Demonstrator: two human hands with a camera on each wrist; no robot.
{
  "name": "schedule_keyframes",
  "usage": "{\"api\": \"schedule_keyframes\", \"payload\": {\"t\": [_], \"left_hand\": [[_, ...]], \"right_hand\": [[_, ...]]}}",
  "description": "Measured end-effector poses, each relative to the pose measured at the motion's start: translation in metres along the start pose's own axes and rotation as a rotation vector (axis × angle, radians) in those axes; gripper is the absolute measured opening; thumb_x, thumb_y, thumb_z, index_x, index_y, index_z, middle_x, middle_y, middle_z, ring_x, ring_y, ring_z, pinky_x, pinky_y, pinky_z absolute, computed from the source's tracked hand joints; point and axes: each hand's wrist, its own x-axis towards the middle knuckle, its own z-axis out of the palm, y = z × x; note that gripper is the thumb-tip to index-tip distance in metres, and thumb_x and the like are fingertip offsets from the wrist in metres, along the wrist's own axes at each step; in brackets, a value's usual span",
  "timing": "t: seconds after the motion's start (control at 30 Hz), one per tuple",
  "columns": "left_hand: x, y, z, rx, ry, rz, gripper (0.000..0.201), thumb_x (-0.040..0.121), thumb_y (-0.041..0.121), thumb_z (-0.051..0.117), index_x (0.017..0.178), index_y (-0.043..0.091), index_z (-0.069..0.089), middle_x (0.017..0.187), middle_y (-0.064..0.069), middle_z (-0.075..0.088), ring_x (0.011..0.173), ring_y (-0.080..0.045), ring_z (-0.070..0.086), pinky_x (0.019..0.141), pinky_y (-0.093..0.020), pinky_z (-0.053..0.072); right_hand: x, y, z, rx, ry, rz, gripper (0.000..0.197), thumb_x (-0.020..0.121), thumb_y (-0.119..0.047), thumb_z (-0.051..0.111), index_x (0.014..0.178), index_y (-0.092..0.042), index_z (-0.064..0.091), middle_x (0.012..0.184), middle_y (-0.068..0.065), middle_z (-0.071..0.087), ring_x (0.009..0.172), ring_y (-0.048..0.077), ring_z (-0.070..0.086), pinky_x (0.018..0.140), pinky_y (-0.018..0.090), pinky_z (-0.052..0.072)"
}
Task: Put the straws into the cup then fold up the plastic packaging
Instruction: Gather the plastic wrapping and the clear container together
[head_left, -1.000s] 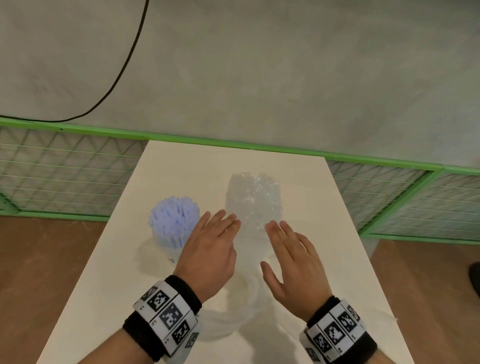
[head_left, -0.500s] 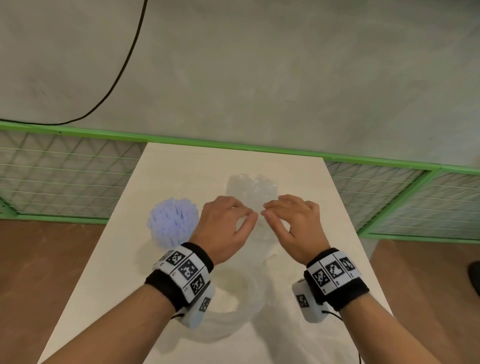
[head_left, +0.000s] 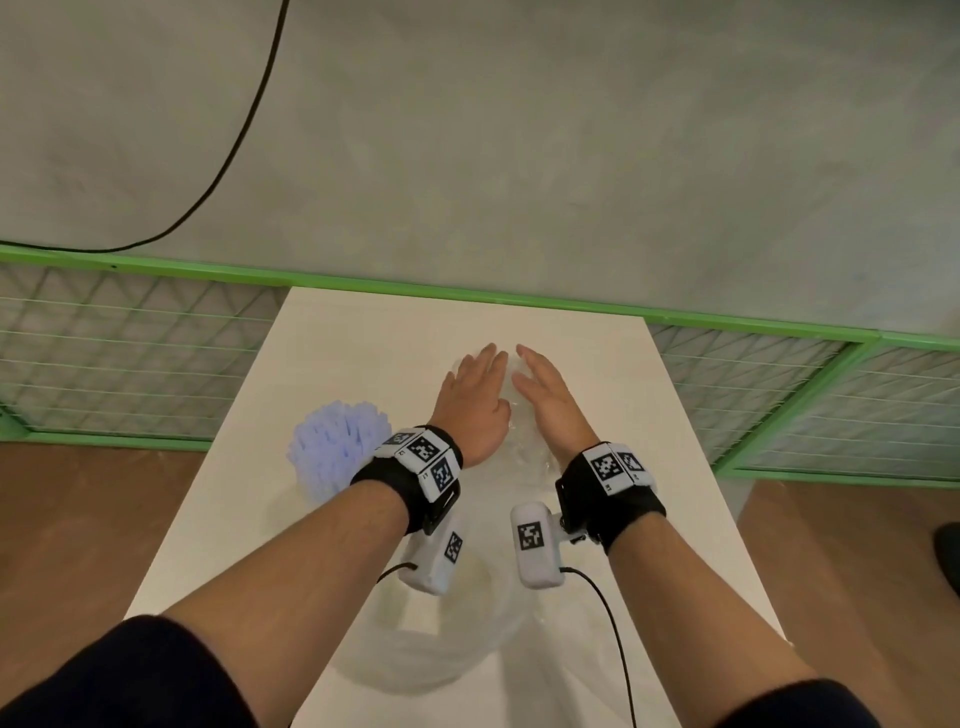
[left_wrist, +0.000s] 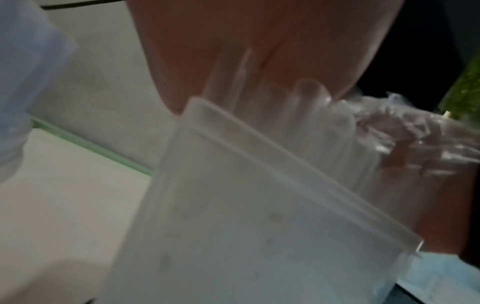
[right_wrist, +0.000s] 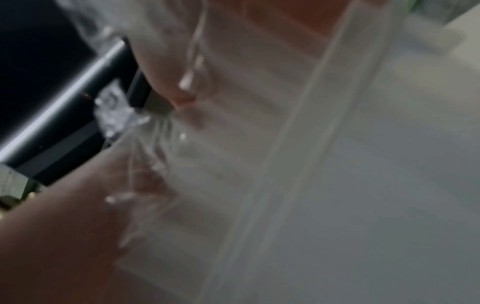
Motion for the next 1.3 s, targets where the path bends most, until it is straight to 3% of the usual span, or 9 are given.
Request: {"api": "schedule_keyframes", "payload": {"t": [0.1,0.17,0.27,0.37,0.5,0.63,0.87,1.0,1.3], "left_hand": [[0.001,-0.004,-0.006,-0.081,-0.052,0.085,0.068,0.096,0.007,0.041,0.155,0.014,0.007,0.164,-0.001,-0.003,0.151,-0.024,-0.006,0.121,-0.036,-0.001],[-0.001,-0.01,-0.011,-0.166,-0.05,0.104,0.068,0.093,0.006,0.048,0.154,0.017,0.019,0.163,0.002,0.009,0.15,-0.019,0.005,0.12,-0.036,0.006],[-0.007,-0.014,-0.018,0.058,0.039,0.107,0.057,0.09,0.025,0.053,0.144,0.033,0.038,0.148,0.009,0.03,0.139,-0.016,0.022,0.111,-0.041,0.019],[-0.009,-0.015,-0.026,0.27,0.079,0.14,0.056,0.08,0.051,0.047,0.136,0.045,0.045,0.143,0.01,0.027,0.136,-0.015,0.016,0.104,-0.043,0.017],[-0.006,-0.021,-0.032,0.298,0.083,0.103,0.06,0.095,0.054,0.034,0.151,0.04,0.018,0.162,0.011,-0.007,0.148,-0.009,-0.011,0.117,-0.048,-0.003],[-0.008,-0.023,-0.018,0.326,-0.105,0.028,0.063,0.102,0.048,0.018,0.155,0.025,-0.008,0.162,0.005,-0.018,0.149,-0.008,-0.012,0.121,-0.04,-0.008],[-0.004,-0.031,-0.036,0.237,-0.194,0.007,0.074,0.091,0.07,0.034,0.15,0.049,-0.007,0.159,0.005,-0.027,0.148,-0.014,-0.022,0.12,-0.046,-0.012],[-0.017,-0.028,-0.028,0.22,-0.006,0.022,0.066,0.099,0.058,0.021,0.154,0.035,-0.008,0.159,0.004,-0.026,0.148,-0.013,-0.021,0.121,-0.041,-0.011],[-0.045,-0.026,-0.006,0.261,-0.014,0.047,0.059,0.103,0.047,0.014,0.155,0.027,-0.003,0.163,0.0,-0.016,0.15,-0.013,-0.013,0.122,-0.036,-0.006]], "right_hand": [[-0.001,0.005,-0.009,0.207,-0.026,-0.006,0.048,0.102,-0.023,0.039,0.149,-0.031,0.037,0.157,-0.012,0.028,0.144,0.004,0.022,0.12,0.031,0.014],[0.001,0.009,-0.014,0.045,-0.065,-0.034,0.052,0.103,-0.015,0.037,0.152,-0.032,0.029,0.159,-0.013,0.021,0.147,0.004,0.014,0.121,0.03,0.01],[0.01,0.014,-0.019,-0.287,-0.103,-0.031,0.052,0.105,-0.026,0.039,0.153,-0.036,0.021,0.163,-0.009,0.009,0.151,0.014,0.002,0.123,0.041,0.004],[0.016,0.008,-0.026,-0.487,-0.117,0.014,0.055,0.102,-0.042,0.043,0.152,-0.04,0.021,0.164,-0.008,0.0,0.151,0.028,-0.006,0.121,0.051,0.002],[0.01,-0.005,-0.037,-0.369,-0.049,-0.08,0.058,0.101,-0.039,0.048,0.152,-0.043,0.021,0.163,-0.015,-0.003,0.15,0.017,-0.009,0.121,0.051,0.003],[-0.012,-0.005,-0.026,-0.78,-0.215,-0.131,0.062,0.104,-0.038,0.035,0.156,-0.03,0.001,0.163,-0.011,-0.01,0.149,0.012,-0.013,0.121,0.046,0.003],[-0.022,-0.006,-0.041,-0.834,-0.289,-0.263,0.062,0.098,-0.057,0.032,0.154,-0.038,0.015,0.162,-0.018,-0.001,0.149,0.011,-0.011,0.12,0.05,0.005],[-0.031,-0.009,-0.032,-0.809,-0.139,-0.241,0.077,0.092,-0.068,0.029,0.156,-0.033,0.002,0.162,-0.017,-0.015,0.148,0.007,-0.019,0.115,0.038,-0.002],[-0.025,0.01,-0.006,-0.831,-0.055,-0.131,0.068,0.099,-0.058,0.029,0.157,-0.029,0.006,0.164,-0.012,-0.008,0.149,0.01,-0.012,0.121,0.049,0.004]]}}
